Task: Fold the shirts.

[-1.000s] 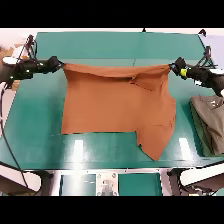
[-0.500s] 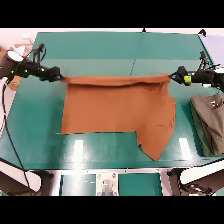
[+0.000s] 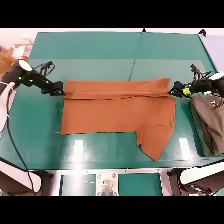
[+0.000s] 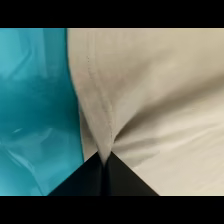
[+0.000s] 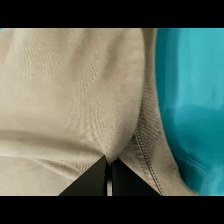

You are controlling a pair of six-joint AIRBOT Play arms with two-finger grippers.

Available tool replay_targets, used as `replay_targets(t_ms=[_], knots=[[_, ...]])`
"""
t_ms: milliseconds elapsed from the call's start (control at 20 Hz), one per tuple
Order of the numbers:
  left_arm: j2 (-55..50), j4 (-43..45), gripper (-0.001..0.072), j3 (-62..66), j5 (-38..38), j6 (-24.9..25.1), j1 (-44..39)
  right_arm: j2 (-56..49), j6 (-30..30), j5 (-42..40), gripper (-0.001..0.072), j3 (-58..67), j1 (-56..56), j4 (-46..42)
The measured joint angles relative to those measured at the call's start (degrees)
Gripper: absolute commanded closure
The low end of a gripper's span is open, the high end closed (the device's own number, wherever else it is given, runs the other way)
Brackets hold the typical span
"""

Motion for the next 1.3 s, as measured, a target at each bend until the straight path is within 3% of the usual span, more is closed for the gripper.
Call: replay_targets(t_ms=[50,100,150,450,650,850,900,950,1000,1300], knots=[[-0.02,0.11,0.0684,-0.37,0.35,0.0,-0.66,0.0,0.35,-0.17,0.0616,-0.09,0.26,-0.28],[-0.04,0.22,0.0546,-0.63,0.55,-0.02,-1.22,0.0,0.63,-0.22,0.0435,-0.07,0.42,-0.37],[-0.04,0.39,0.0312,-0.7,0.31,-0.07,-1.62,0.0,0.98,-0.15,0.0391,0.2,0.42,-0.61],[3.67,2.95,0.0312,-1.6,-9.79,-7.06,1.6,3.5,5.25,9.66,0.0417,2.32,-3.13,-1.22],[16.5,3.34,0.0311,-16.06,-10.58,-9.11,4.55,12.76,6.4,14.62,0.0419,-8.94,-8.17,-2.12],[36.0,2.01,0.0308,-38.1,-4.31,-11.34,5.57,25.88,8.68,15.17,0.0417,-28.0,-13.68,-2.49],[40.74,0.33,0.0288,-43.6,-2.01,-11.89,5.57,29.11,9.18,13.86,0.0417,-32.33,-14.4,-2.45],[44.89,-1.84,0.0197,-48.65,0.74,-12.28,5.44,32.33,9.75,11.78,0.0416,-36.5,-14.93,-2.36],[47.93,-4.0,0.02,-52.92,3.48,-12.57,4.87,34.95,9.97,10.25,0.0416,-39.71,-15.28,-2.27],[55.15,-12.55,0.02,-68.7,21.7,-16.41,-3.17,42.05,10.32,3.74,0.0416,-47.93,-16.0,0.52]])
